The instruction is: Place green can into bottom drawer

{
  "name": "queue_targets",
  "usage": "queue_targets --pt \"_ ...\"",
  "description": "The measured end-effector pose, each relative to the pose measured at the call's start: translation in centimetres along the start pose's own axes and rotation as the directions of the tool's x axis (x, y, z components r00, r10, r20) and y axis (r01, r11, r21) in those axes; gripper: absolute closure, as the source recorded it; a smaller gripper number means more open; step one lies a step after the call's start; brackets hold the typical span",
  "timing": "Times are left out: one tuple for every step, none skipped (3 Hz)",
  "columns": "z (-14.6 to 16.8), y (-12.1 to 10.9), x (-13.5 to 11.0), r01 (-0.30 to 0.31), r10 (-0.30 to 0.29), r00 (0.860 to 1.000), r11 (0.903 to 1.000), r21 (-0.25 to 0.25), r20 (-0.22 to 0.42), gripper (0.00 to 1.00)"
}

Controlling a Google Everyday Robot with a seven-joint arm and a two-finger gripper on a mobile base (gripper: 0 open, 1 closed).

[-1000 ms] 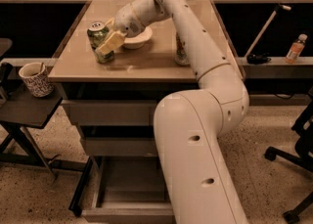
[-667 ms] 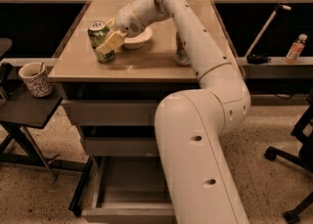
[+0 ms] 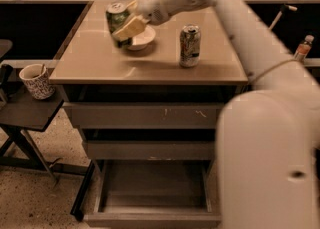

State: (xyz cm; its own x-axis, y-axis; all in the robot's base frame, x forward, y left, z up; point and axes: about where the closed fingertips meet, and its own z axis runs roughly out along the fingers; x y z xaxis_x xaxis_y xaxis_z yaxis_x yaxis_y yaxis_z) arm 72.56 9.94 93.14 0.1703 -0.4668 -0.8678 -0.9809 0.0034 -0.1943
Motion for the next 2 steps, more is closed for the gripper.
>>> queue_targets --pt "-7.3 2.6 -6.7 0.016 -0.032 0.995 0.9864 0.163 0.094 1.0" --pt "-10.8 7.7 -12.3 -0.017 -0.03 0.98 0.972 0.234 0.196 1.0"
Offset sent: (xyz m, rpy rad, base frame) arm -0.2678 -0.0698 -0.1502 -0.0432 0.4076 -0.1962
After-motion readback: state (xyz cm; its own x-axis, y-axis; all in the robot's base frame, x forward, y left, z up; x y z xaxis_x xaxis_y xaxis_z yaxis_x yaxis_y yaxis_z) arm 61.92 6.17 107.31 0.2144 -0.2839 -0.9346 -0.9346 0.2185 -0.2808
